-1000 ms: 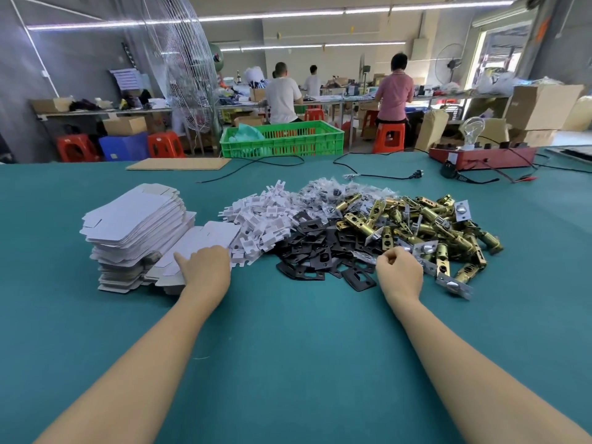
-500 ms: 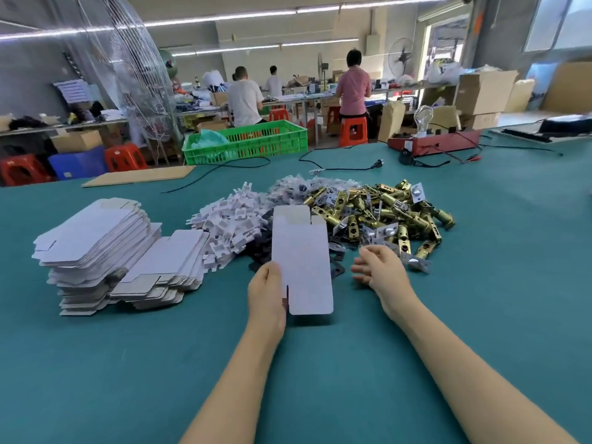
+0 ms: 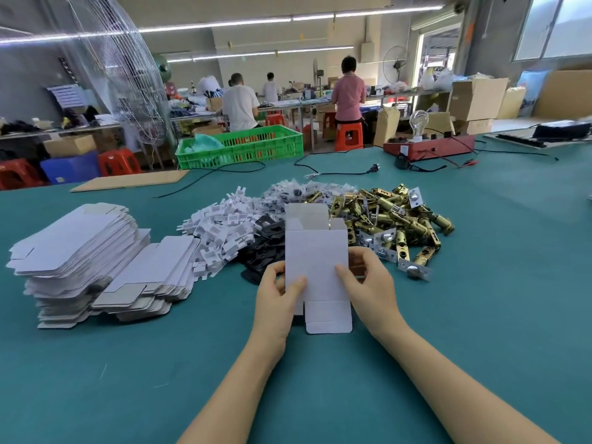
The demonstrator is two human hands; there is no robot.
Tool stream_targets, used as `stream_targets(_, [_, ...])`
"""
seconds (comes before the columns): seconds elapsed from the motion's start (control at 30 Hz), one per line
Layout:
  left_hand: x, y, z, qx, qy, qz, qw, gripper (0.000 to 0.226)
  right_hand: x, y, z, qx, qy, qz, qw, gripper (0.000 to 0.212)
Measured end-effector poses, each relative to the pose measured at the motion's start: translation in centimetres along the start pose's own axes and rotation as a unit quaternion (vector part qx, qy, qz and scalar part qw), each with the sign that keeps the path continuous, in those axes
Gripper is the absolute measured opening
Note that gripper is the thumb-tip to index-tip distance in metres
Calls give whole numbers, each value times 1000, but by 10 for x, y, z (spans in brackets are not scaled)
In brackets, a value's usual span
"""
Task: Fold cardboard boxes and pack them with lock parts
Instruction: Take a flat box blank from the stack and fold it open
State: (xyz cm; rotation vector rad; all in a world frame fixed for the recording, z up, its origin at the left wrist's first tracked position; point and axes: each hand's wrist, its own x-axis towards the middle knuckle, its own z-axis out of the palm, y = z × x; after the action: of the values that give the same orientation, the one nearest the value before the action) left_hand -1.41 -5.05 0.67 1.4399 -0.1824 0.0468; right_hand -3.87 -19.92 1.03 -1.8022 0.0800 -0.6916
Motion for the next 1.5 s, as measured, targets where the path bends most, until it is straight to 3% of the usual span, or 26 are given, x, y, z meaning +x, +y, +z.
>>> stream_targets(0.07, [-2, 2, 1, 32, 14, 60, 998, 21, -2, -4, 1, -94, 55, -94, 990, 30])
stream_targets(0.13, [-5, 4, 2, 85, 35, 153, 984, 23, -3, -9, 2, -179, 117, -233, 949, 42])
stream_targets(0.2, [-8, 6, 4, 164, 55, 277, 945, 22, -5, -14, 2, -209, 143, -333, 908, 49])
stream_targets(0.27, [-8, 6, 5, 249, 63, 386, 886, 27, -6, -19, 2, -209, 150, -365, 895, 56])
stream_targets(0.33, [-7, 3, 5, 295, 72, 435, 848, 35, -7, -21, 1, -211, 159, -369, 891, 59])
stream_targets(0.6, [-6, 2, 1, 310, 86, 451, 832, 43, -7, -33, -7, -155, 128, -309, 929, 40])
stream_targets(0.73, [-6, -3, 1, 339, 108, 458, 815, 21, -7, -38, -10, -191, 128, -317, 920, 21])
stream_targets(0.87, [-4, -8, 1, 381, 142, 453, 794, 23, -8, -39, -10, -207, 96, -337, 913, 13])
stream_targets(1.0, [-4, -8, 0, 404, 147, 449, 783, 38, -7, -39, -13, -240, 67, -346, 904, 12])
stream_targets(1.13, [-6, -2, 2, 405, 139, 448, 785, 33, -11, -43, -11, -221, 10, -314, 923, 24])
stream_targets(1.23, [-7, -1, 5, 423, 142, 426, 787, 53, -14, -47, -8, -211, -41, -287, 933, 31])
stream_targets(1.33, [-7, -4, 7, 469, 181, 436, 746, 72, -22, -51, -2, -164, -39, -243, 955, 22])
stream_targets(1.4, [-5, -7, 7, 499, 205, 461, 705, 69, -27, -54, 2, -138, -7, -219, 966, 21])
stream_targets(1.5, [-2, -10, 6, 526, 215, 474, 673, 70, -29, -53, 3, -128, 8, -172, 977, 24])
